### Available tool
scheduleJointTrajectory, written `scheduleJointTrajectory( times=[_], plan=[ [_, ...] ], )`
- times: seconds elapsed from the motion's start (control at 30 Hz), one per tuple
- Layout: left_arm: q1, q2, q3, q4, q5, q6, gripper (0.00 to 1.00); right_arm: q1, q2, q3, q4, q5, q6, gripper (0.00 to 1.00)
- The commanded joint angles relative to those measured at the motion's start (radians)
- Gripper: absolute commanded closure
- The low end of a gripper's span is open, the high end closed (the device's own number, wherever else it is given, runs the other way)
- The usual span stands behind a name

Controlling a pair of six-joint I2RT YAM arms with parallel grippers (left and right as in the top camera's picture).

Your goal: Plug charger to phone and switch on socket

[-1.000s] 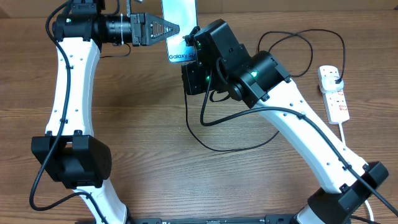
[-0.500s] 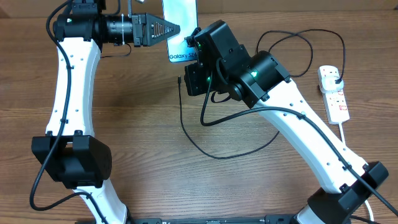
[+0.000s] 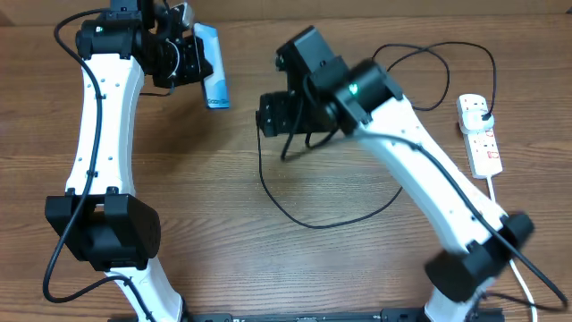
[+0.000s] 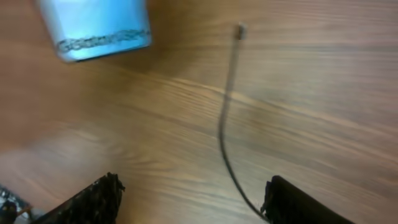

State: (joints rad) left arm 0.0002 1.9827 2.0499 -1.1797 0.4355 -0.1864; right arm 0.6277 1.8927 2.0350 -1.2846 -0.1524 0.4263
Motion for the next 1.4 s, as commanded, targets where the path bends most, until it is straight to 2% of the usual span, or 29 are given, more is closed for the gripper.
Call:
scheduleJointTrajectory(
  times=[0.0,0.07,0.27,0.43,0.63,0.73,0.8,1.37],
  plan=[
    [0.012,-0.008,0.013,0.005,-0.114,-0.104,0.96,-0.070,0.130,0.191,-0.078,-0.008,-0.013,0.25],
    [0.018,-0.008,0.013,0.001,-0.114,-0.117,0.96,-0.092,0.255,0.296,-0.093,-0.007,-0.033,0.25],
    [0.021,-0.008,0.013,-0.032,-0.149,-0.117,0.96,-0.082,0.403,0.301,0.051,0.029,-0.038,0.31],
    [0.027,-0.008,0.013,-0.050,-0.158,-0.117,0.96,-0.026,0.500,0.301,0.153,0.208,-0.037,0.36],
    [0.029,-0.008,0.013,-0.062,-0.157,-0.117,0.96,0.030,0.578,0.297,0.223,0.296,-0.037,0.49],
    [0.030,-0.008,0.013,-0.071,-0.158,-0.117,0.96,0.038,0.610,0.289,0.245,0.294,-0.033,0.51],
    [0.034,-0.008,0.013,-0.075,-0.157,-0.117,0.96,0.039,0.632,0.289,0.256,0.292,-0.033,0.56],
    [0.041,-0.008,0.013,-0.076,-0.154,-0.117,0.96,0.039,0.717,0.288,0.293,0.291,-0.030,0.68]
  ],
)
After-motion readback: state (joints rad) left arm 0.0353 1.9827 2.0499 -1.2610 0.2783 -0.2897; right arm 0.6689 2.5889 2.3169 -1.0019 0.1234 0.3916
